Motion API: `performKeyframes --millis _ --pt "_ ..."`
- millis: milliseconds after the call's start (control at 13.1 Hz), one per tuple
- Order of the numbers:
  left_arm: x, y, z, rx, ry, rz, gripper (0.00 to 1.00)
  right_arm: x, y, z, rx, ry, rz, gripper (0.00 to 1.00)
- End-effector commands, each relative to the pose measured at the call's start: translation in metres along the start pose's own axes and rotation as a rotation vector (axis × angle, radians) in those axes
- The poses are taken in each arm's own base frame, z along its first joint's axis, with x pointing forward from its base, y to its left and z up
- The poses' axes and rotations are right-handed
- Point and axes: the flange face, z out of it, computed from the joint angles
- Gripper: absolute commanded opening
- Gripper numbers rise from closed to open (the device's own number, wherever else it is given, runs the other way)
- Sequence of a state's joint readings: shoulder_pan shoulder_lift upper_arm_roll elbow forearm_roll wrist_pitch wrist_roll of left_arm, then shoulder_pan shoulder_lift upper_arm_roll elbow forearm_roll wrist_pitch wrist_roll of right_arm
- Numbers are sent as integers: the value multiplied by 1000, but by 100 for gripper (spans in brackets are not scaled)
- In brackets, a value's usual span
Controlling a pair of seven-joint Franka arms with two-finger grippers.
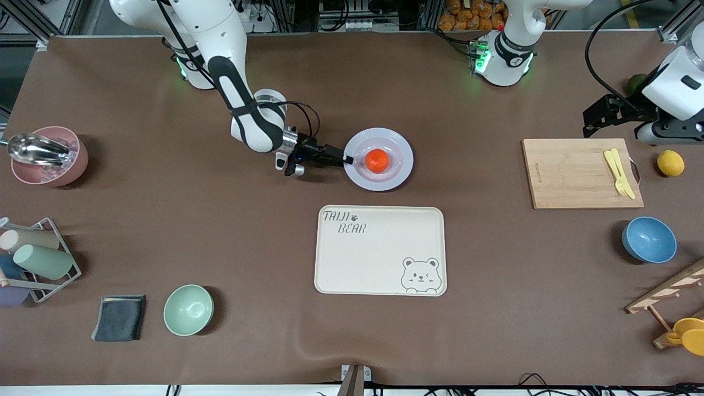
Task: Place orange and plate with both arms
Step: 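Grip the rim of the white plate with the right gripper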
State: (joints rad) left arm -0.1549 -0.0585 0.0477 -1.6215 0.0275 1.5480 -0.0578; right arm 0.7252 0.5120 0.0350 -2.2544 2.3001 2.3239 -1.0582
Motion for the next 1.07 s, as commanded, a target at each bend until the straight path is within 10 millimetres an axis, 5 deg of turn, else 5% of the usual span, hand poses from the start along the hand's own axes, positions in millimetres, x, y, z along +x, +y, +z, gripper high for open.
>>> performKeyframes --millis 0,152,381,990 --pt "0 -1 -2 11 20 -5 100 -2 -2 8 -3 18 -19 22" --pt "-2 -1 -5 -22 24 -9 100 -3 -3 8 -2 15 -21 0" --pt "-3 -1 -6 -30 25 -11 100 -3 -10 8 11 16 -17 0" --pt "-1 -2 -4 -24 18 -9 100 -10 -76 10 185 102 54 0"
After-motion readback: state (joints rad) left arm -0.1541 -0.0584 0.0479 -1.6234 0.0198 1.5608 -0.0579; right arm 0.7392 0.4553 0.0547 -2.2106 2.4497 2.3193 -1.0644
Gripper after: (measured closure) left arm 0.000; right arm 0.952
